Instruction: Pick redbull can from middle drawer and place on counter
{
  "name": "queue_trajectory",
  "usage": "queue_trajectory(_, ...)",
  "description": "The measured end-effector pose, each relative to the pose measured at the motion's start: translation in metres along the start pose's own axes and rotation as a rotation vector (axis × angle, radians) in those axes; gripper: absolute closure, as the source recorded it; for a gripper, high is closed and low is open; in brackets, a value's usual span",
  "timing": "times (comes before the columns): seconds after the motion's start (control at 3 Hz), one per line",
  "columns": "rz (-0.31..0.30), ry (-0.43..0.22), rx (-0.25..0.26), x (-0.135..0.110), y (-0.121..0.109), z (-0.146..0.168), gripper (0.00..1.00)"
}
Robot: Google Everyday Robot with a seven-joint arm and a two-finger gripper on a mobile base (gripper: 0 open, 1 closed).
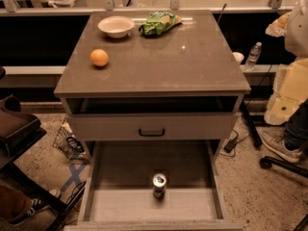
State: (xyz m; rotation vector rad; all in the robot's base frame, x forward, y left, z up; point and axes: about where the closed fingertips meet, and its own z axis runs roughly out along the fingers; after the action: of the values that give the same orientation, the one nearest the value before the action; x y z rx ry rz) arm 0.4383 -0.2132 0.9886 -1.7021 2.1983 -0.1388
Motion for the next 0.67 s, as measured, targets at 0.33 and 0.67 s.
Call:
queue_trajectory(0.33,0.0,0.0,0.0,0.0,0.0,-0.0001,0.0)
queue_trajectory(0.67,0.025,-0.024,0.006,0.0028,-0.0029,-0.0042,0.0)
